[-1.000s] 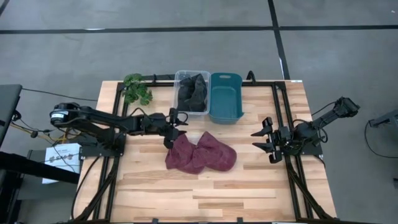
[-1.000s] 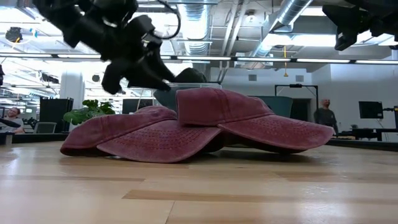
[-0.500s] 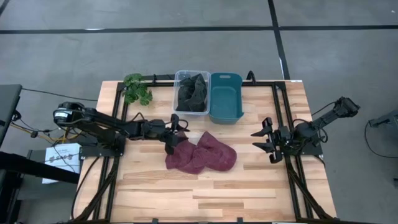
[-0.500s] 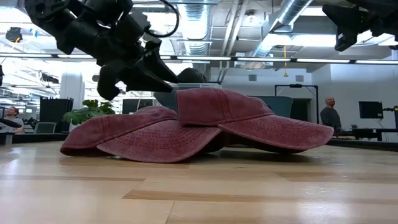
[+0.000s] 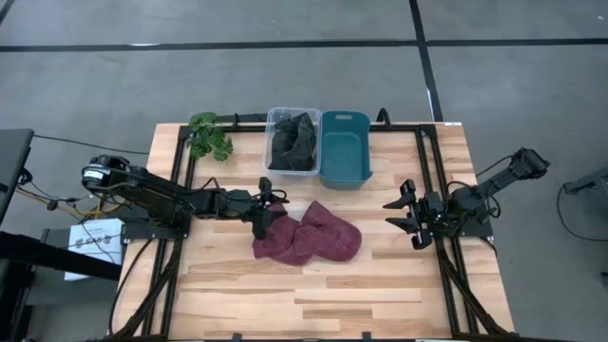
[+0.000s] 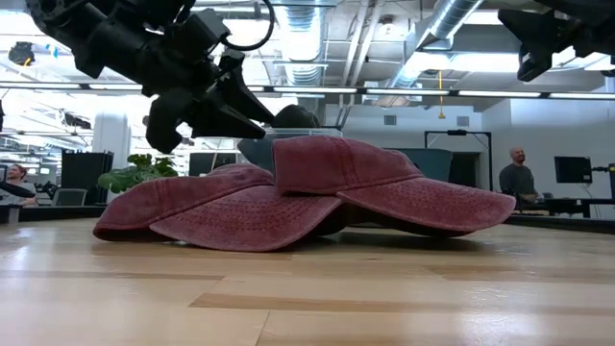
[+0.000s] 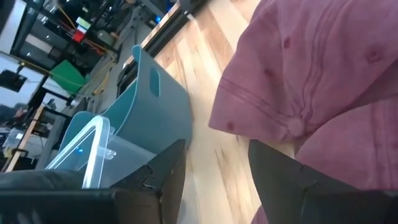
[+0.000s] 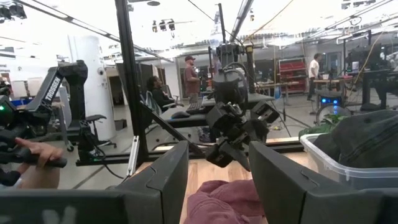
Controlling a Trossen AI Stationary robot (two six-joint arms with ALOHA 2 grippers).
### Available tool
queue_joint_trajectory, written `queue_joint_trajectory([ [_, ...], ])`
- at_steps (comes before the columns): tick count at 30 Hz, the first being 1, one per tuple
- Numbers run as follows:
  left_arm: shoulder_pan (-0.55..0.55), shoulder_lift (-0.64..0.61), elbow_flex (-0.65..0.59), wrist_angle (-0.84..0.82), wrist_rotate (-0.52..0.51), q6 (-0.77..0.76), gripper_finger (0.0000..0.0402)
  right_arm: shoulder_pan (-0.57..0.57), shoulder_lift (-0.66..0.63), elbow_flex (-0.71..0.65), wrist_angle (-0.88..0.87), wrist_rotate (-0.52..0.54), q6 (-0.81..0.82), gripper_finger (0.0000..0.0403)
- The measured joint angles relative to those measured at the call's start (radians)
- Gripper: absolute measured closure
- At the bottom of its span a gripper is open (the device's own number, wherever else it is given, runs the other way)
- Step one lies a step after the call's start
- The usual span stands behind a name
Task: Pick & Place hat
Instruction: Put the red cap into the blue bin
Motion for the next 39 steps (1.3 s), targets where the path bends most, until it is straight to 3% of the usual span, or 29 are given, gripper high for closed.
queue_joint_trajectory([
  [15, 0.0, 0.0, 0.0, -0.012, -0.001, -0.027, 0.0229, 0.0, 0.0, 0.0, 0.006, 0.002, 0.0, 0.0242],
  [22, 0.0, 0.0, 0.0, -0.012, -0.001, -0.032, 0.0229, 0.0, 0.0, 0.0, 0.007, 0.076, 0.0, 0.0242],
  [39, 0.008, 0.0, -0.032, -0.008, 0.029, -0.059, 0.0229, 0.0, 0.0, 0.0, 0.007, 0.077, -0.023, 0.0242],
])
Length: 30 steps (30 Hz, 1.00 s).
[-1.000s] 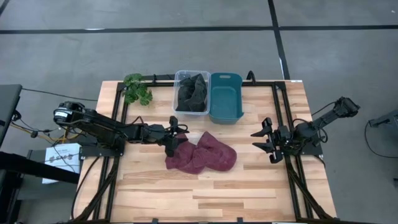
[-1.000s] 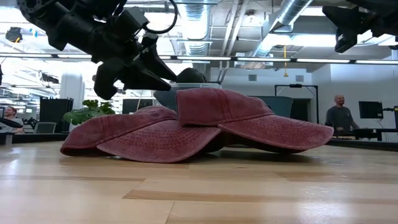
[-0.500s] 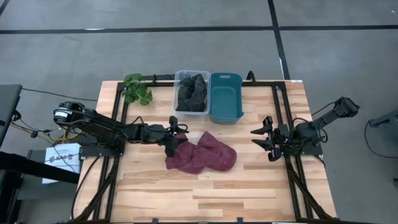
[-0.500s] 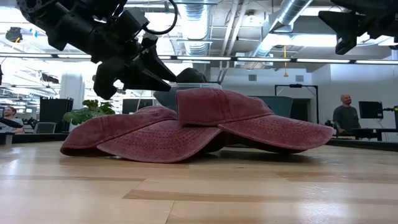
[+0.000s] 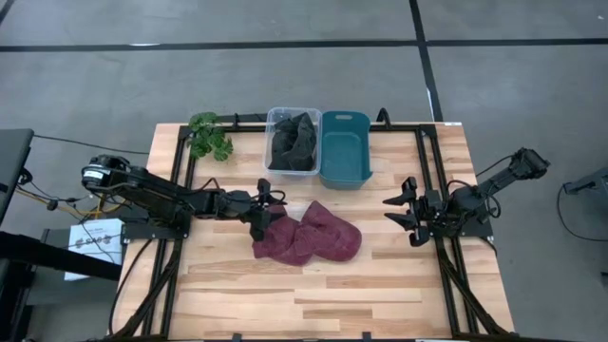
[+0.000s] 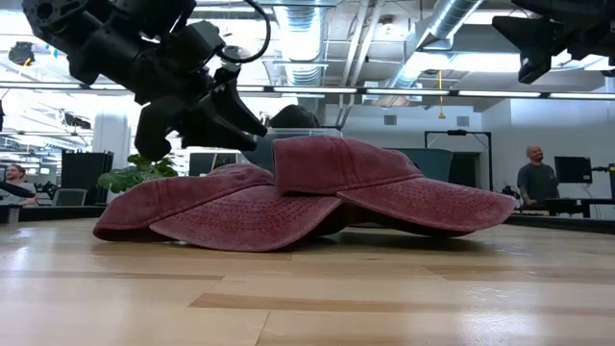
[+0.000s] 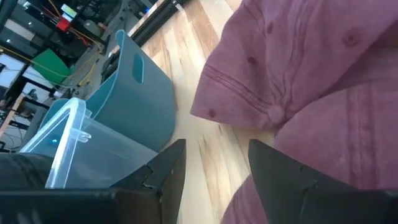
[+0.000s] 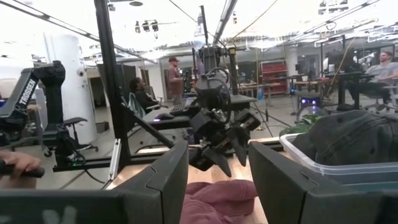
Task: Pick & Place hat
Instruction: Put the red cap into the blue bin
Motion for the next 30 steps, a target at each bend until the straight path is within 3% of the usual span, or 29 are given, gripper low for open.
queue_joint_trajectory([
  [7, -0.003, 0.0, 0.0, 0.002, 0.002, 0.0, 0.0229, 0.0, 0.0, 0.0, 0.0, 0.0, 0.002, 0.0242],
  [14, -0.007, 0.0, 0.0, -0.013, 0.146, 0.004, 0.0229, 0.0, 0.0, 0.0, -0.007, 0.0, 0.003, 0.0242],
  [20, 0.003, 0.006, 0.0, -0.002, 0.169, 0.013, 0.0229, 0.0, 0.0, 0.0, -0.007, -0.001, 0.005, 0.0242],
  [30, 0.003, 0.202, 0.017, 0.179, 0.226, 0.092, 0.0229, 0.0, 0.0, 0.0, -0.007, -0.002, 0.023, 0.0242],
])
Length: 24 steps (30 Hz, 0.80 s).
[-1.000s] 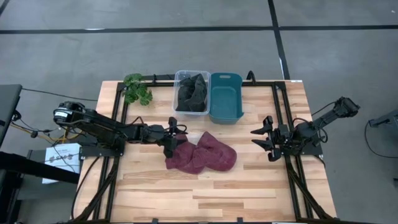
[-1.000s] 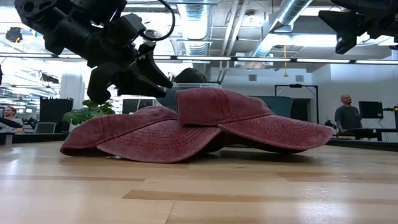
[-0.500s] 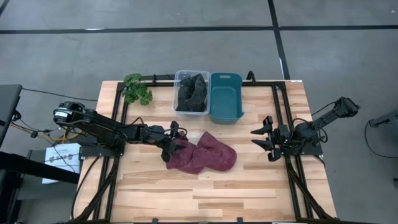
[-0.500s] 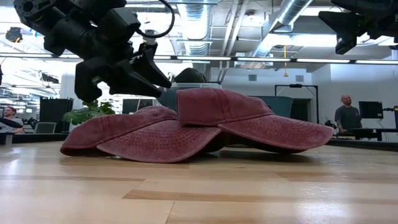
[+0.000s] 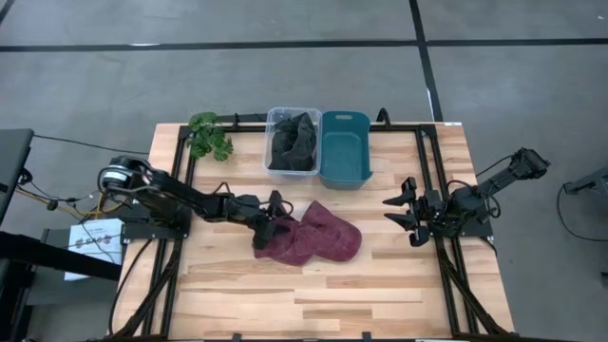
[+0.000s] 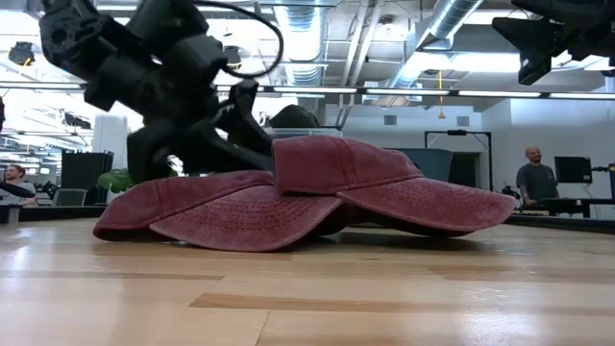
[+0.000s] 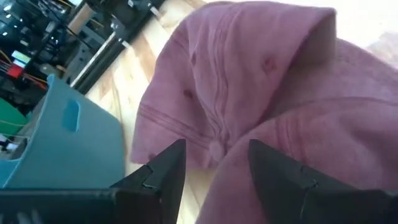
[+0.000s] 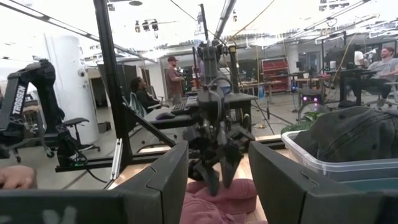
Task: Pick & Place hat
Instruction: Put the red cap into the blue bin
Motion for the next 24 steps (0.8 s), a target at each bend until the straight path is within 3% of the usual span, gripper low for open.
queue_joint_trajectory([
  [6, -0.006, 0.07, 0.08, 0.004, 0.106, -0.026, 0.0229, 0.0, 0.0, 0.0, 0.0, 0.0, 0.0, 0.0242],
  [14, -0.005, 0.163, 0.148, 0.004, 0.112, -0.063, 0.0229, 0.0, 0.0, 0.0, 0.0, 0.0, 0.0, 0.0242],
  [24, -0.047, 0.074, 0.149, -0.005, 0.114, -0.167, 0.0229, 0.0, 0.0, 0.0, 0.0, 0.0, 0.0, 0.0242],
])
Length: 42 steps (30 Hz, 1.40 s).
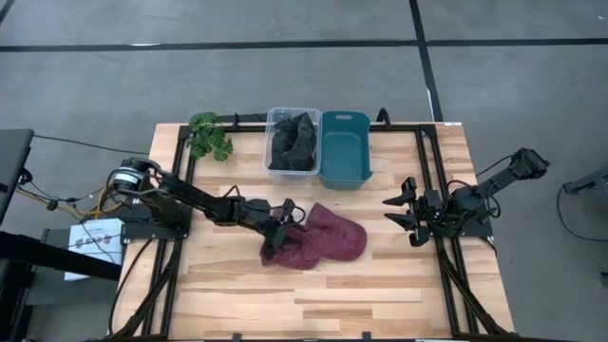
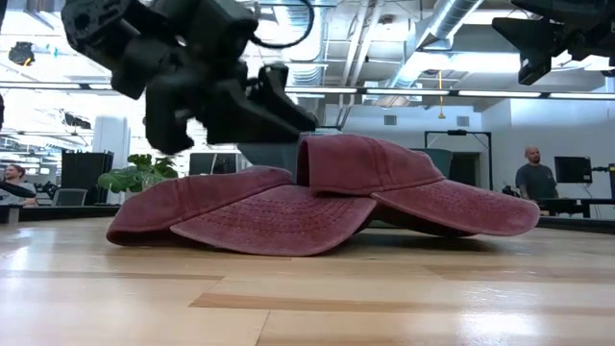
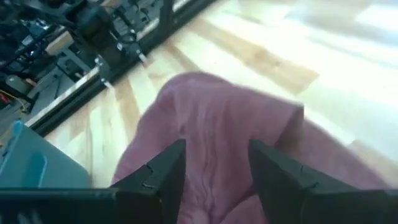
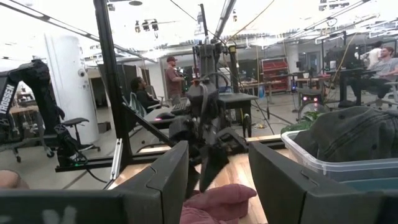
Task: Pick & Place hat
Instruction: Put the red cap into the blue bin
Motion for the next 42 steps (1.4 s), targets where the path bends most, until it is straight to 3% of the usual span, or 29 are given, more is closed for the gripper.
queue_joint_trajectory([
  [6, -0.004, -0.029, 0.0, -0.063, 0.092, -0.095, 0.0229, 0.0, 0.0, 0.0, 0.0, 0.0, 0.0, 0.0242],
  [32, -0.006, 0.014, 0.021, -0.071, 0.061, -0.075, 0.0229, 0.0, 0.0, 0.0, 0.0, 0.001, 0.0, 0.0242],
  [42, -0.006, 0.147, 0.101, -0.044, 0.061, -0.074, 0.0229, 0.0, 0.0, 0.0, 0.002, 0.001, 0.0, 0.0242],
])
